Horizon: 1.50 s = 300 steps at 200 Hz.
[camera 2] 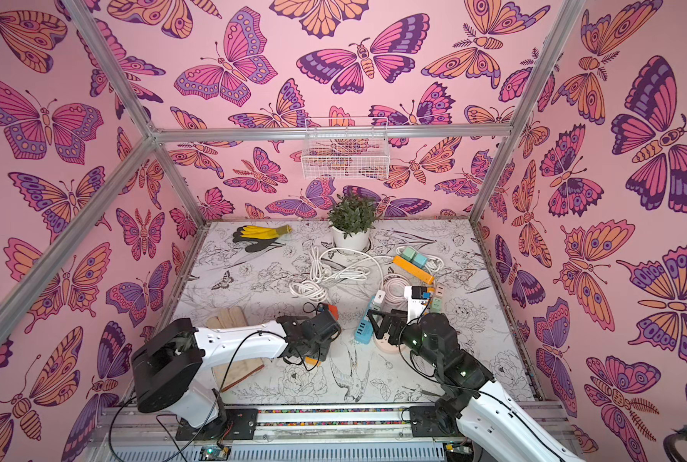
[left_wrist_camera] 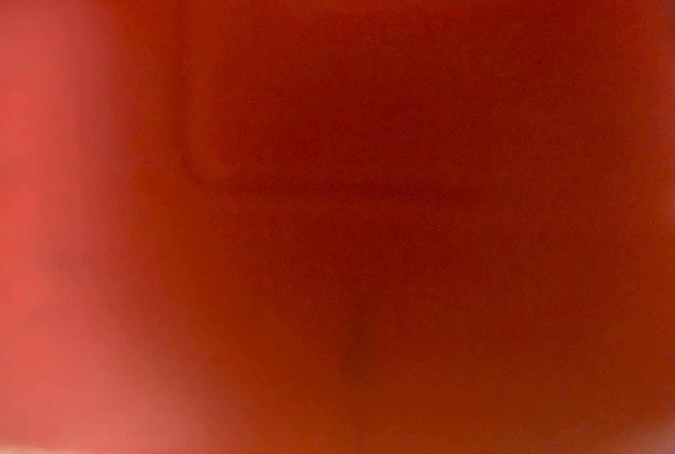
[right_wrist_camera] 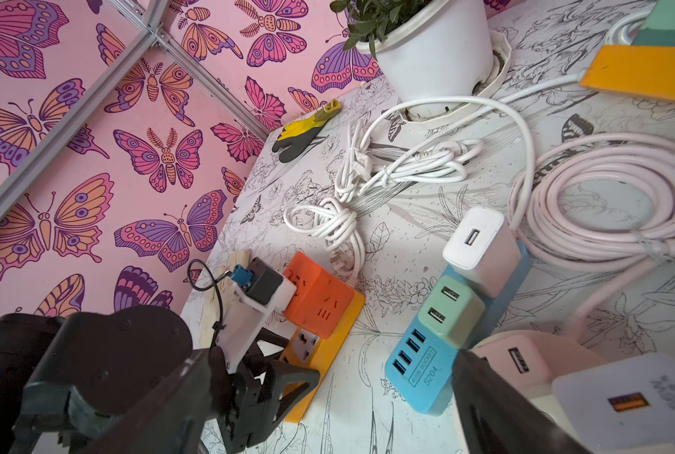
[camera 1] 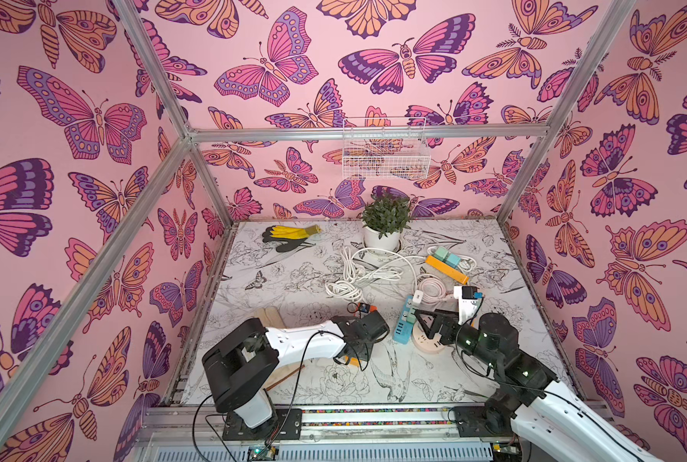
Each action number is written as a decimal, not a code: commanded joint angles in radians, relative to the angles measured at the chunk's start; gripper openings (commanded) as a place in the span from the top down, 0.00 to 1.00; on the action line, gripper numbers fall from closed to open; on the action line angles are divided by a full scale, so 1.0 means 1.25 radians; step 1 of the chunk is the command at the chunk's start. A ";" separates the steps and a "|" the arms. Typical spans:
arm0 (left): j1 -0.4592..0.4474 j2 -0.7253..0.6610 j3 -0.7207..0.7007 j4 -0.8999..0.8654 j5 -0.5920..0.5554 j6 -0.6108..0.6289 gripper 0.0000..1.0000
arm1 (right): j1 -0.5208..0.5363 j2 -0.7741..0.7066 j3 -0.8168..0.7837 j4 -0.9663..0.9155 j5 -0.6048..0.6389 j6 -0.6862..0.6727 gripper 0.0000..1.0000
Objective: Pull the plug off the socket
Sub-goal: Move the socket to the center of the board, then remove the plug from the socket.
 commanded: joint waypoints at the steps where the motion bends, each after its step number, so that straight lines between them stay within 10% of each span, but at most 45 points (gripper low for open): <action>1: -0.024 0.015 0.035 -0.022 -0.019 -0.023 0.41 | 0.007 -0.016 -0.002 -0.035 0.018 -0.012 0.01; 53: -0.034 -0.096 0.016 -0.019 0.009 -0.014 0.18 | 0.006 -0.021 0.020 -0.079 0.006 -0.025 0.01; 101: -0.019 -0.500 -0.219 0.137 -0.043 -0.007 0.10 | 0.007 -0.006 0.063 -0.093 -0.061 -0.009 0.01; 142: 0.161 -0.740 -0.465 0.312 0.121 -0.100 0.06 | 0.097 0.180 0.178 -0.124 -0.039 0.010 0.01; 214: 0.256 -0.791 -0.531 0.252 0.151 -0.129 0.05 | 0.361 0.757 0.743 -0.669 0.495 0.236 0.01; 300: 0.257 -0.799 -0.547 0.262 0.210 -0.123 0.06 | 0.379 1.033 0.938 -0.696 0.445 0.321 0.01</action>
